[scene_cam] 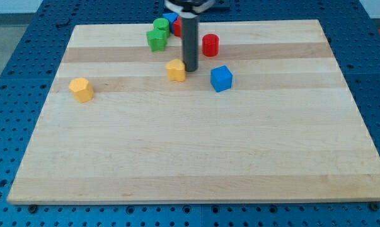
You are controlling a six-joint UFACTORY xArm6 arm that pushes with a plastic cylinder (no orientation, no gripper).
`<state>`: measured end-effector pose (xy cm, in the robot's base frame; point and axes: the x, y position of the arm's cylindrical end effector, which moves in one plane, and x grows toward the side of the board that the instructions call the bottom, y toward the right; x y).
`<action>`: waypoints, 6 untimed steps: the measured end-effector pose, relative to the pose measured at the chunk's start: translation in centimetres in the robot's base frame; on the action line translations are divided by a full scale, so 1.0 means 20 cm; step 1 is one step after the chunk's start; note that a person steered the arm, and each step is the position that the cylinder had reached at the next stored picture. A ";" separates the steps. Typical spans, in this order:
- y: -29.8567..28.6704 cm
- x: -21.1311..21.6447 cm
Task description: Push the yellow heart closer to the yellow hexagon
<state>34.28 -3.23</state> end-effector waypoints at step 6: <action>-0.15 0.30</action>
